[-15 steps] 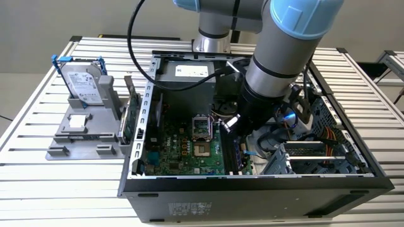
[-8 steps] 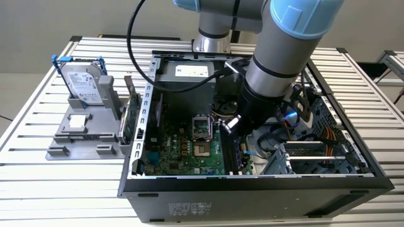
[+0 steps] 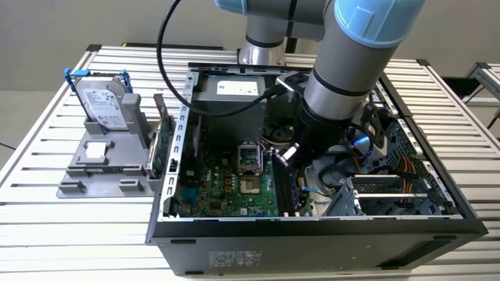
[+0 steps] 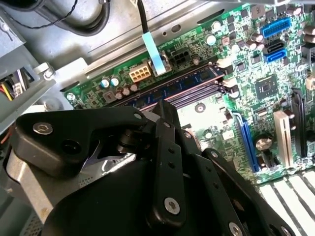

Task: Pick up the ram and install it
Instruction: 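Press down the ram until it locks into place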

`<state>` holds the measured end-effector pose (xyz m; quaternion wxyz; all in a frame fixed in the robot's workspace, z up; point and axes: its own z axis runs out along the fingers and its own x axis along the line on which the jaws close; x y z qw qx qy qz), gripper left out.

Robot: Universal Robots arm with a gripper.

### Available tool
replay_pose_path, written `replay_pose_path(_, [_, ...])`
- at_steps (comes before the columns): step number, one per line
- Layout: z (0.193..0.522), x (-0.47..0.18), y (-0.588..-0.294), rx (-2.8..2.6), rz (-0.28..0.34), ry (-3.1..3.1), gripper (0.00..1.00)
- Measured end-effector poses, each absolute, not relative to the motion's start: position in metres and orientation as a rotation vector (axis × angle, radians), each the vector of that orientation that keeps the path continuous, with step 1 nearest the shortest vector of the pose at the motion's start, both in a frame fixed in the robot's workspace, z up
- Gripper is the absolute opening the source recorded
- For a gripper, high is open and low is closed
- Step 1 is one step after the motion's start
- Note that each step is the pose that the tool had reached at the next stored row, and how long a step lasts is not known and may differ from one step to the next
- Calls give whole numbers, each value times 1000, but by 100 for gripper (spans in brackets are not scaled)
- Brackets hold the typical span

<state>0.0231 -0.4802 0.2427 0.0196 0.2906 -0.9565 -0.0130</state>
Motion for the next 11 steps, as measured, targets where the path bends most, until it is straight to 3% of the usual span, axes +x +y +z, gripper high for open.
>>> replay_pose_path(11, [243, 23, -479, 1040, -38, -2921, 0])
